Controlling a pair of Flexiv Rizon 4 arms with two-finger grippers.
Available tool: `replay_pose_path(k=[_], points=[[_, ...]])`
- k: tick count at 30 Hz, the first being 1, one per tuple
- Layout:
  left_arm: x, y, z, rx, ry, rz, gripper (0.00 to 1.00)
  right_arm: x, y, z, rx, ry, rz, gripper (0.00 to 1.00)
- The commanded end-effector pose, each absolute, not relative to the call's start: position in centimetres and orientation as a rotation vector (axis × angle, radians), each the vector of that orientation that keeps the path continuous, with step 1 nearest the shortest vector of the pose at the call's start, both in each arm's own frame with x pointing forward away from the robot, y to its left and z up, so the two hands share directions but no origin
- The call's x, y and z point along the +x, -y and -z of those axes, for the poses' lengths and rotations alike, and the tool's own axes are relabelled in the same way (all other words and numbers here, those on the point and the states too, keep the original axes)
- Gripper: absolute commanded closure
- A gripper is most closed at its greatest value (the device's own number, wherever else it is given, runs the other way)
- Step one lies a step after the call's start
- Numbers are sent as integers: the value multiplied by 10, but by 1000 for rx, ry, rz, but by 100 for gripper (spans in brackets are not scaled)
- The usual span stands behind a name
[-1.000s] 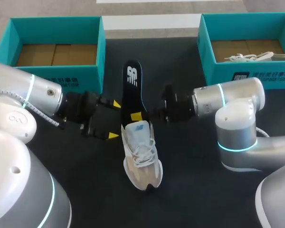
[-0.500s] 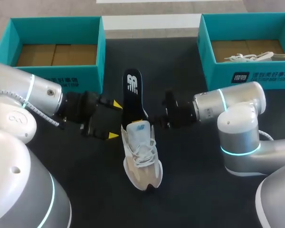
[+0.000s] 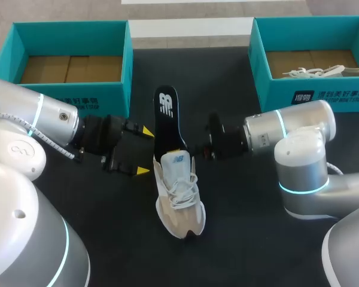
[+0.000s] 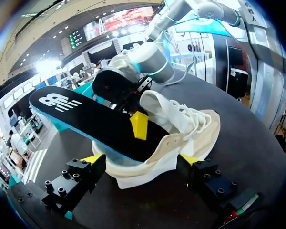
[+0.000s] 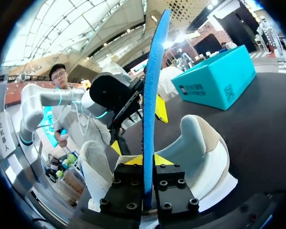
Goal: Take the shoe out of the shoebox, open the shoe tongue, remove and reinsert the insole, then place the shoe into the shoebox
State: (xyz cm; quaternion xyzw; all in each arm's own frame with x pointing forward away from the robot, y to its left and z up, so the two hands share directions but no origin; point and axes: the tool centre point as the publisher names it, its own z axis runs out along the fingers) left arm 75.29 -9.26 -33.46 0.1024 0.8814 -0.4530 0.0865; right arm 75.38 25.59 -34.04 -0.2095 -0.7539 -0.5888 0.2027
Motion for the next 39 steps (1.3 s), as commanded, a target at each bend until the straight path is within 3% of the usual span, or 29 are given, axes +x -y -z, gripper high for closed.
replay_pose_path(k=[1,3,11,14,38,39], points=[[752,93,334,305,-2629,1345,0,758,-258,337,-577,2116,1637,87],[752,93,334,305,-2629,1345,0,759,-258,335,-572,2121,1639,81],[752,93,334,305,-2629,1345,0,767,-259,331,-547,2131,1638,86],[752,93,334,305,-2629,1345,0,769,-259,333,-546,2107,1611,100],[752,93,334,305,-2629,1345,0,741,-259,350,-646,2021,1468,100],[752,93,334,305,-2629,1345,0,742,-259,349,-644,2029,1470,95]])
